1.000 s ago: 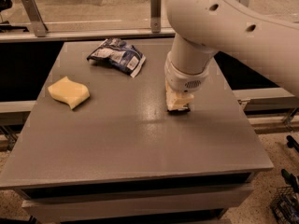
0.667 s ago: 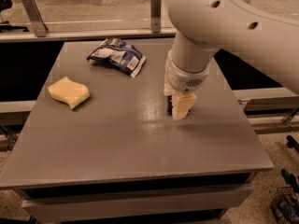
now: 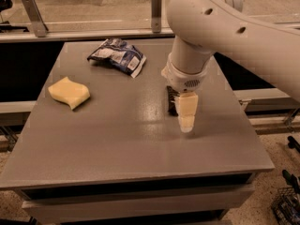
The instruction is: Move rxbar chocolate near blue chip bag
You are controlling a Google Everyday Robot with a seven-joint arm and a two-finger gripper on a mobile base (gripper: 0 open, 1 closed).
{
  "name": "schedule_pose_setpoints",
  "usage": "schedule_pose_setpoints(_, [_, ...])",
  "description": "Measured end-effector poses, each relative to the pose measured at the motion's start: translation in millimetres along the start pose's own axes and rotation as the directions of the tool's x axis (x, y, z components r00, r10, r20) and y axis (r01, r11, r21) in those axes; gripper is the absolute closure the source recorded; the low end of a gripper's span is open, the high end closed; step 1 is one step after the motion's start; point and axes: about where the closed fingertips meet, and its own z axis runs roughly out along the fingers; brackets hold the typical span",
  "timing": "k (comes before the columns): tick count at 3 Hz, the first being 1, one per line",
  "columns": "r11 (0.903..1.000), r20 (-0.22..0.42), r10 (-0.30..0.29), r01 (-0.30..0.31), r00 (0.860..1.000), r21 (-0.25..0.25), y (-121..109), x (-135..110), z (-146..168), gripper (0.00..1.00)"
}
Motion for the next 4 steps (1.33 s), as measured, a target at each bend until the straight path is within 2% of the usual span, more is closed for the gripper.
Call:
schedule_pose_setpoints(1, [1.0000, 0.003, -0.006, 0.006, 1.000, -0.002, -2.0, 1.9, 9.7, 0.18])
schedule_pose_setpoints(4, [0.9999, 0.003, -0.009, 0.009, 1.000, 0.006, -3.6, 3.3, 2.9, 0.87])
